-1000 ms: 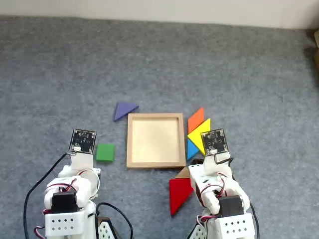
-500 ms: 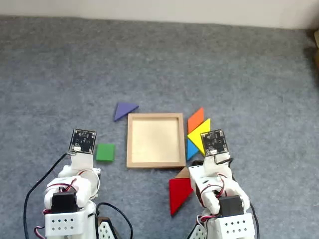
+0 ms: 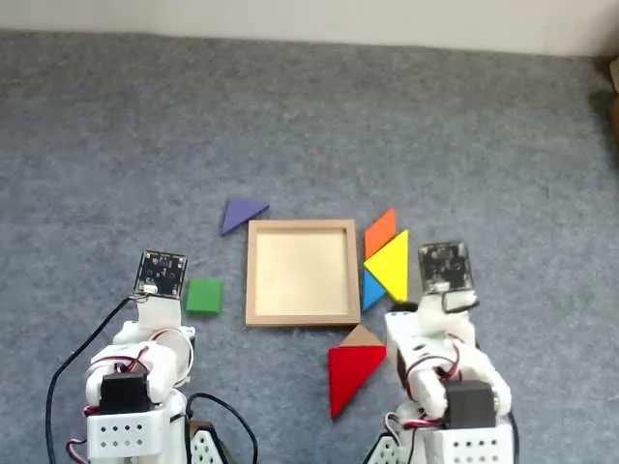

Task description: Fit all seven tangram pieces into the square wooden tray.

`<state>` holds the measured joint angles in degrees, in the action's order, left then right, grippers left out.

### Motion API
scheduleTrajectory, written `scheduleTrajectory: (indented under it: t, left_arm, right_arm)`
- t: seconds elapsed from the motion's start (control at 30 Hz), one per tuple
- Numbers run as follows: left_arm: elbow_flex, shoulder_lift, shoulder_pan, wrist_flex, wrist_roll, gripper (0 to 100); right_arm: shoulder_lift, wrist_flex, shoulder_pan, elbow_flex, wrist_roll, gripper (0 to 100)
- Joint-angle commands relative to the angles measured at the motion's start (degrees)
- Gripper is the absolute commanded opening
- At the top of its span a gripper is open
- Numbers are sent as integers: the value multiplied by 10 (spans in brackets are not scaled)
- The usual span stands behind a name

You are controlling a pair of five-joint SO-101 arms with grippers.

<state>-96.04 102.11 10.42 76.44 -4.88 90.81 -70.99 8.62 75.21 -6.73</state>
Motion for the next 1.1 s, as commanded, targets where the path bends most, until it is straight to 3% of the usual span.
scheduleTrajectory:
  t: [0.0, 0.2, 0.4, 0.47, 0.67, 0.83, 1.07]
  left_arm:
    - [-12, 20, 11, 4, -1, 13]
    - [-12, 20, 11, 4, -1, 13]
    - [-12, 20, 11, 4, -1, 13]
    - [-12, 20, 11, 4, -1, 13]
    - [-12, 20, 11, 4, -1, 13]
    - [-12, 20, 11, 4, -1, 13]
    - [-12, 20, 11, 4, -1, 13]
  right_arm:
    - [-128, -9, -7, -134, 6, 9]
    - [-349, 17, -6, -265, 4, 34]
    - [-508, 95, 7, -318, 7, 238]
    - [-547, 114, 16, -321, 9, 245]
    - [-674, 128, 71, -390, 105, 257]
    - [-786, 128, 93, -458, 150, 372]
    - [-913, 129, 93, -528, 160, 389]
